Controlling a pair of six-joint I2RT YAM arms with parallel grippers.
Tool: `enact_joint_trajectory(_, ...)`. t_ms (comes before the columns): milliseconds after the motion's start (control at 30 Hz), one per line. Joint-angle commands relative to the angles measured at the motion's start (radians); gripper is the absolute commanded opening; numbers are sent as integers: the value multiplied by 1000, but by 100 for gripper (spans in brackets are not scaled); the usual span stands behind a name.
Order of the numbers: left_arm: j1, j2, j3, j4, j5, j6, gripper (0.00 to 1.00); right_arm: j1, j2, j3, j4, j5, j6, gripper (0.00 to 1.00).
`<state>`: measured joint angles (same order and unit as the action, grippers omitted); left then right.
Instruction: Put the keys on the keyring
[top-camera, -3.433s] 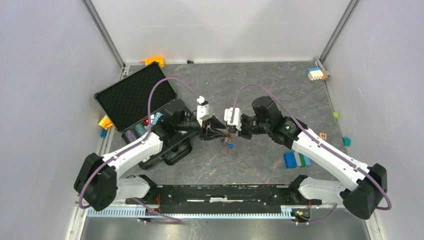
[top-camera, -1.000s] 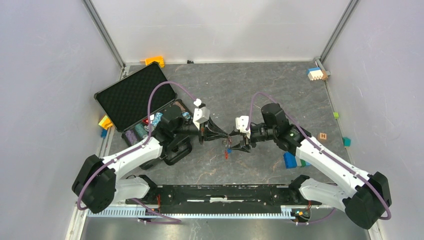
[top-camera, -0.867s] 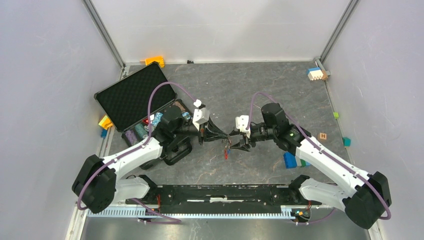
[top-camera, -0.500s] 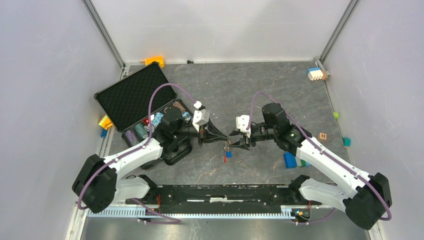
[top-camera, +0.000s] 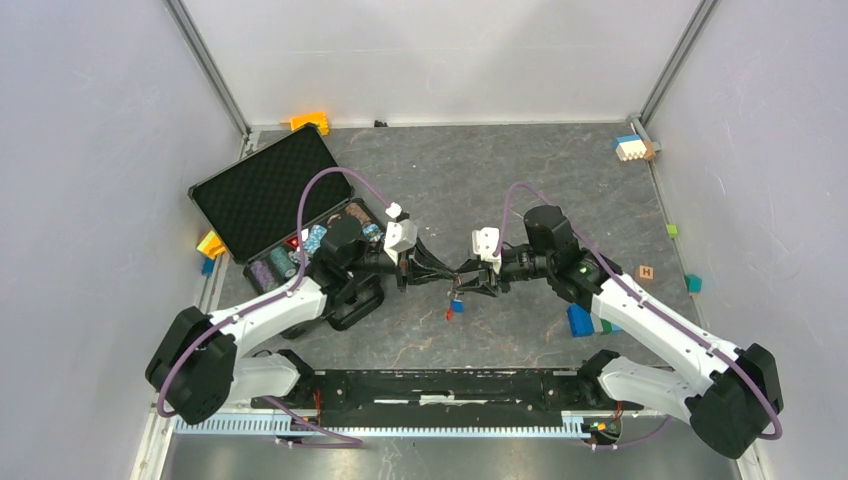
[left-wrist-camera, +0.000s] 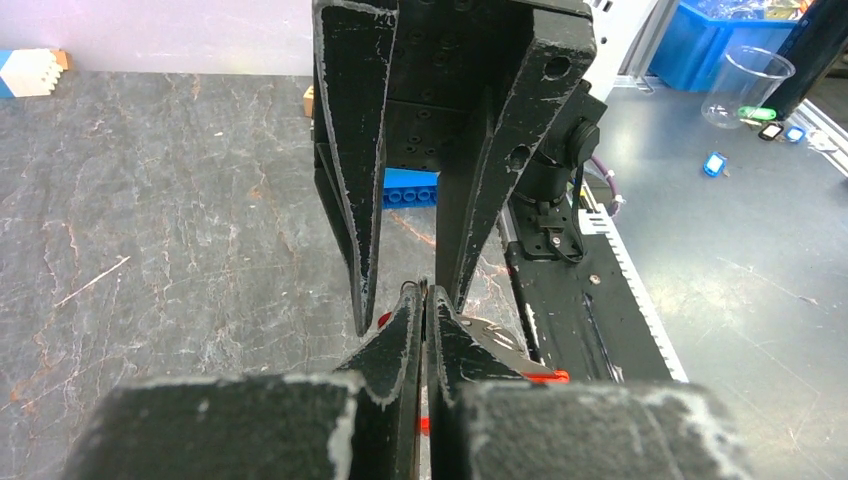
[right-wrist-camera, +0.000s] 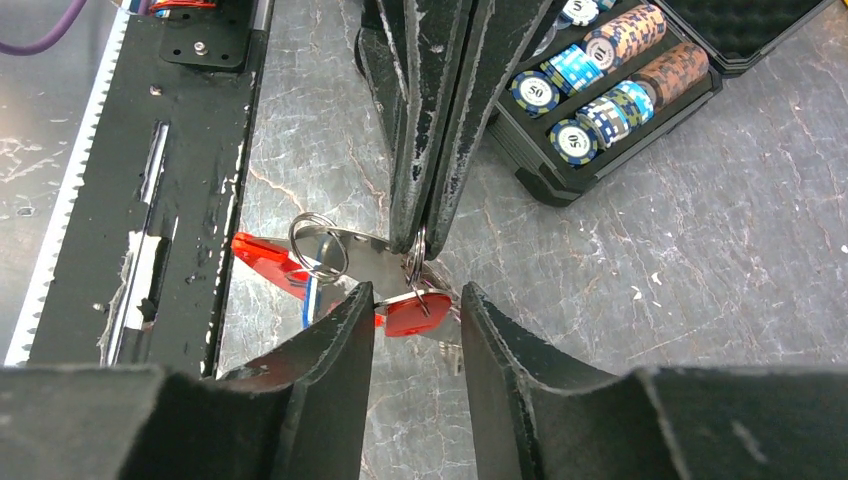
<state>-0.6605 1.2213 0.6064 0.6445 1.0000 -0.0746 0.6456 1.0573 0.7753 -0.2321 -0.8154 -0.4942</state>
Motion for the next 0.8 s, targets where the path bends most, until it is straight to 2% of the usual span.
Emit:
enact_joint_trajectory(0,4,-7,-7,95,6,-31,2,0,2,-8,44,-3,20,42)
enact_joint_trajectory(300,4,-6,-12,113,9,-33,2,-1,-2,-15,46,-13,26,36)
enact_joint_trajectory(500,4,-2,-16,124,11,-30,2,0,-6,-18,45,-14,29,26)
enact_joint_trajectory(767,6,0,-29,170,42,-40,2,0,-4,-18,45,-27,31,18)
